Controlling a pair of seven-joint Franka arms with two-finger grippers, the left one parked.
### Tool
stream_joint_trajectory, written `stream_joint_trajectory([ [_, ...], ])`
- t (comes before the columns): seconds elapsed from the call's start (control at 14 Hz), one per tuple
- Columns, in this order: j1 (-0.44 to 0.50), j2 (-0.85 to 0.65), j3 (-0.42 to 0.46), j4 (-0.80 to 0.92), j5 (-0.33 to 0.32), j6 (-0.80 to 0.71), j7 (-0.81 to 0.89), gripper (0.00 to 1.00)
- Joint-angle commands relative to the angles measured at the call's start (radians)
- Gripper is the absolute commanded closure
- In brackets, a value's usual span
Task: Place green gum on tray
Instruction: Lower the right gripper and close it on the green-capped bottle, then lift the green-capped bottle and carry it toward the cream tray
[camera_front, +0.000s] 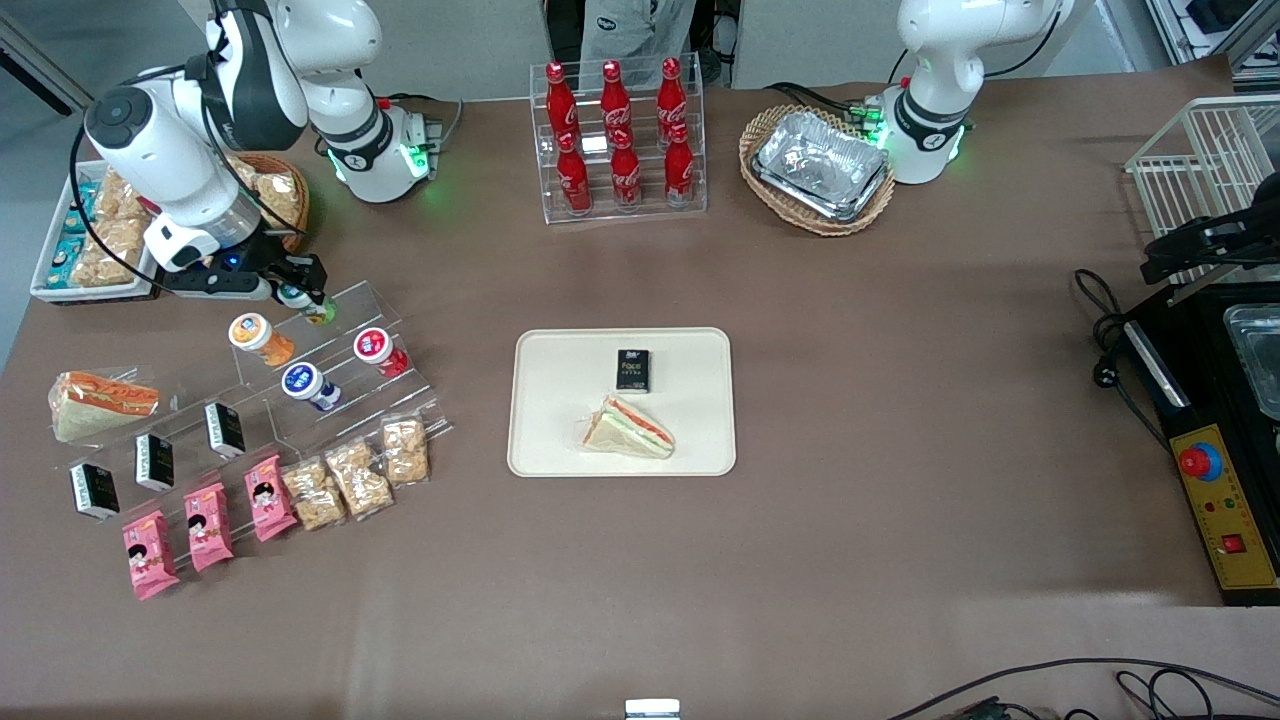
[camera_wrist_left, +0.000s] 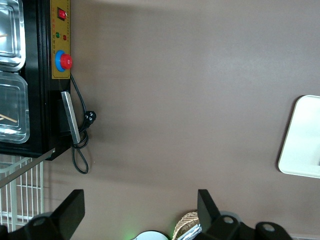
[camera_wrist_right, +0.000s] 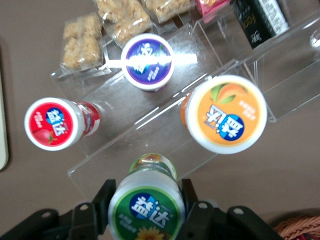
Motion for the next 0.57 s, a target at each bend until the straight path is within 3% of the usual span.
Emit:
stream_joint_trajectory([
  [0.0, -0.005, -0.040, -0.003, 0.196, -0.013, -0.260, -0.023, 0.83],
  [0.21, 0.013, -0.028, 0.023, 0.410, 0.002, -0.486, -0.003, 0.83],
  [0.5, 0.072, -0.011, 0.148, 0.504, 0.036, -0.547, 0.202, 0.83],
])
